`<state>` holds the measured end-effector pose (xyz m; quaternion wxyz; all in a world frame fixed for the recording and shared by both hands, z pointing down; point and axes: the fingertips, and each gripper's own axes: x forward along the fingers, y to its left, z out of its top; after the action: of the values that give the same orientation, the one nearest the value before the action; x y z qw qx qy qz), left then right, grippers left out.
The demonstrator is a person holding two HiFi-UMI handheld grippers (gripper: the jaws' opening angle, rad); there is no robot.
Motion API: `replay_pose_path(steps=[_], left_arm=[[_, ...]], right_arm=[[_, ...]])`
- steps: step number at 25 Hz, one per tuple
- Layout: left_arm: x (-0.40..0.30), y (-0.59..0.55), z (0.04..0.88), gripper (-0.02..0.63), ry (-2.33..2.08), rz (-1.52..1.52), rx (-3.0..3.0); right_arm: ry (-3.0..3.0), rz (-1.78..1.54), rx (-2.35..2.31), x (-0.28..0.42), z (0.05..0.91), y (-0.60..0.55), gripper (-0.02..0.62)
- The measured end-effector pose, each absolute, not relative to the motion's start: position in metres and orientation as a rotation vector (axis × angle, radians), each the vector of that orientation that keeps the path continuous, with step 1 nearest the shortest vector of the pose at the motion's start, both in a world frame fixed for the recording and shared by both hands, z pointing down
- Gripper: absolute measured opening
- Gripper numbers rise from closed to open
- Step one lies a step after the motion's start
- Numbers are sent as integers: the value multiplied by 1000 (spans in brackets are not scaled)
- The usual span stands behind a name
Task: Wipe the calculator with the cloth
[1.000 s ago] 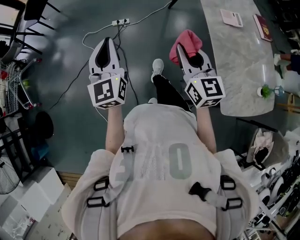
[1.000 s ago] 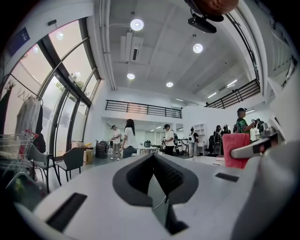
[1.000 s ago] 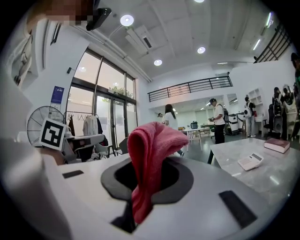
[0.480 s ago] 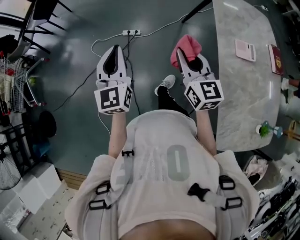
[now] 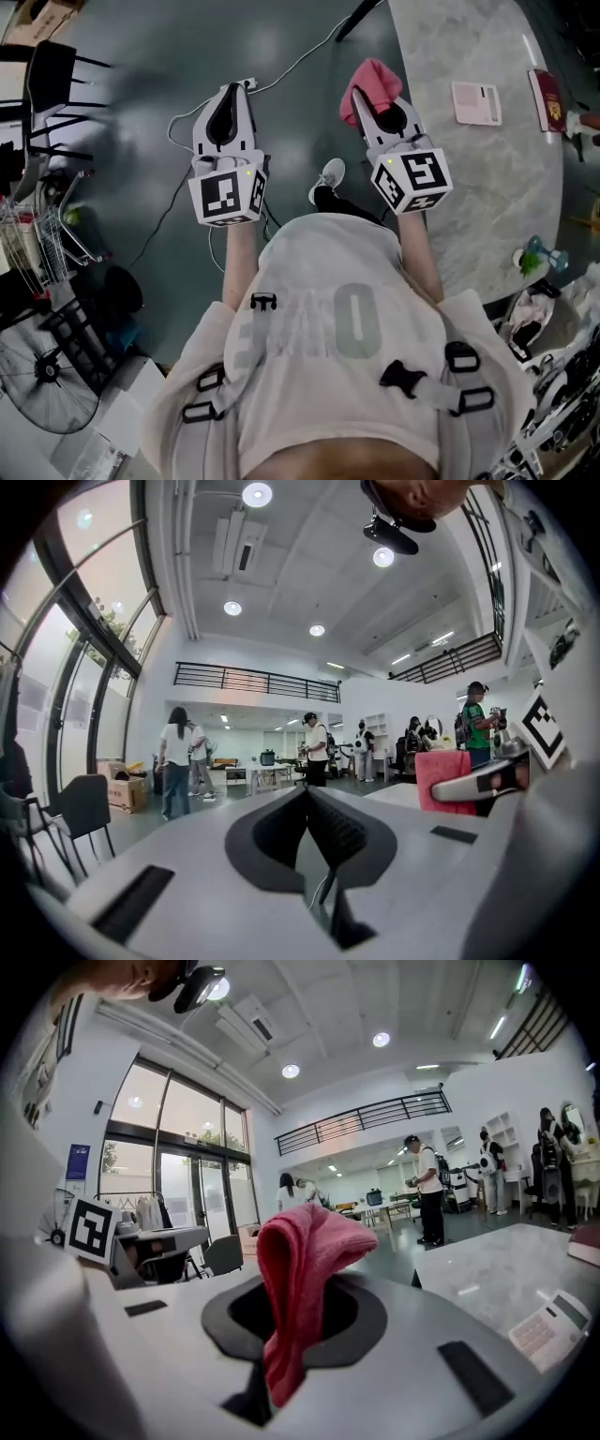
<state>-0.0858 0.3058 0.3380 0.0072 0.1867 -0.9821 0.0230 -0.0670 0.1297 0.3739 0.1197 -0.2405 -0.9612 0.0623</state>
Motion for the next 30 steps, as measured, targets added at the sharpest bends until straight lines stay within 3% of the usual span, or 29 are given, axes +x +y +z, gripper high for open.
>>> replay_pose_path(steps=[5,11,21,30], left_arm=[[-136,233,335,20,-3024,88,862],[-155,101,307,20,-2914,128,1380],[-127,-87,288,20,-2552,-126,2011],[-89,-175,286,20,-2158,-106,2422]], right_arm=[[-2891,144,-500,-87,365,73,59],[-2999,173,-63,-59,352,-25,58],[-2976,49,788,36,331,-149,58],[-2746,40,1364,101,327,-179,58]])
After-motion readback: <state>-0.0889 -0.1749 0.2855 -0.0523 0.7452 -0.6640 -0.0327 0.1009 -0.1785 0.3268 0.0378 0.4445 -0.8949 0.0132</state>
